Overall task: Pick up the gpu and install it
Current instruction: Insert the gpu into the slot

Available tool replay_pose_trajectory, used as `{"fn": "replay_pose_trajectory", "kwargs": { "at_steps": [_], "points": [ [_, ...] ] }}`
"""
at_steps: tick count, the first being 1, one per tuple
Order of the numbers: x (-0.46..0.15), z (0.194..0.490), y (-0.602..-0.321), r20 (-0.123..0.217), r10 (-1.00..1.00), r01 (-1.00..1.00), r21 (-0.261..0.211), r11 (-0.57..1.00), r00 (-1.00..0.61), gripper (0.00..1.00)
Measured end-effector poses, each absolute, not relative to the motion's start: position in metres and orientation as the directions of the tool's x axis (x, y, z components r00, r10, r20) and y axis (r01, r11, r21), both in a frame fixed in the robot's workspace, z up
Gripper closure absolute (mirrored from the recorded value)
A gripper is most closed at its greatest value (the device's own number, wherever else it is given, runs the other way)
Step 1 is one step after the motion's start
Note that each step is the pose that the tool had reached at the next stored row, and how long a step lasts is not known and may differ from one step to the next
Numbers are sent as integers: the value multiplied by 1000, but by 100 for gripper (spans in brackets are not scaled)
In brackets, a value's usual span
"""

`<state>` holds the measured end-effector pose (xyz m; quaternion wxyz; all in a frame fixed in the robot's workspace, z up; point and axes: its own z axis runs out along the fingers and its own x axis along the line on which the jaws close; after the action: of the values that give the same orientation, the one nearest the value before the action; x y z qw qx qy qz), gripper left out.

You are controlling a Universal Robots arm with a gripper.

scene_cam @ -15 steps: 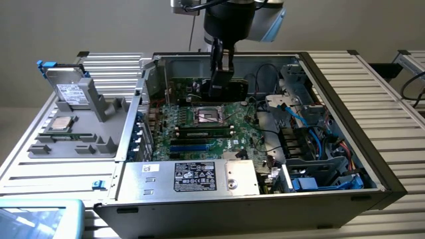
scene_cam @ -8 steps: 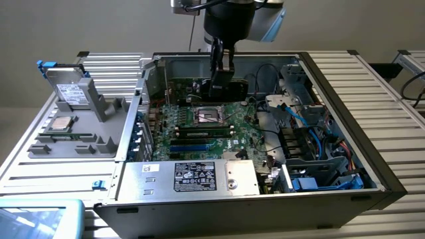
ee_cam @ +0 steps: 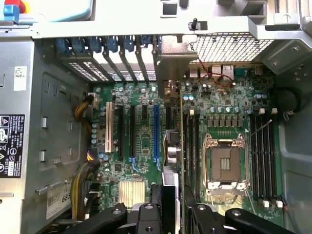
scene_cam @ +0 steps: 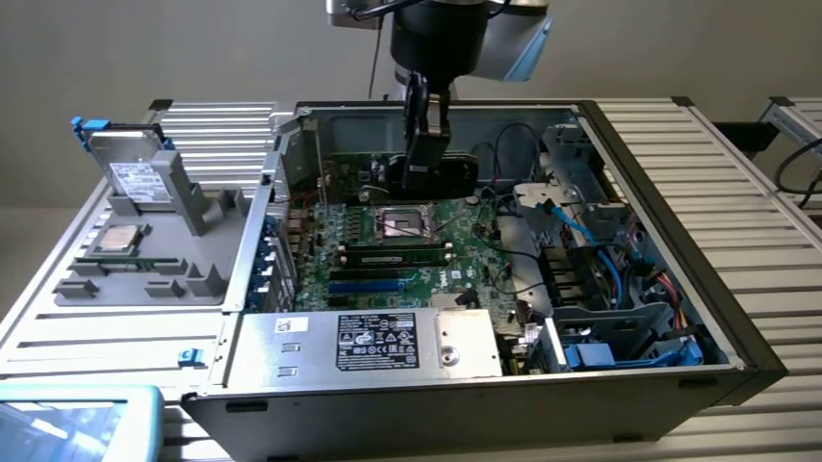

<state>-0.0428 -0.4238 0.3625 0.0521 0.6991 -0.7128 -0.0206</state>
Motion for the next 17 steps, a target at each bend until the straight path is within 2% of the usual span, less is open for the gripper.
{"fn": "replay_pose_trajectory", "kwargs": {
  "at_steps": [9,17],
  "points": [
    [-58,356,-425,33,-999,-995,102,17,-14,72],
    [-63,342,-437,22,-1000,-995,102,16,-14,72]
  ]
}}
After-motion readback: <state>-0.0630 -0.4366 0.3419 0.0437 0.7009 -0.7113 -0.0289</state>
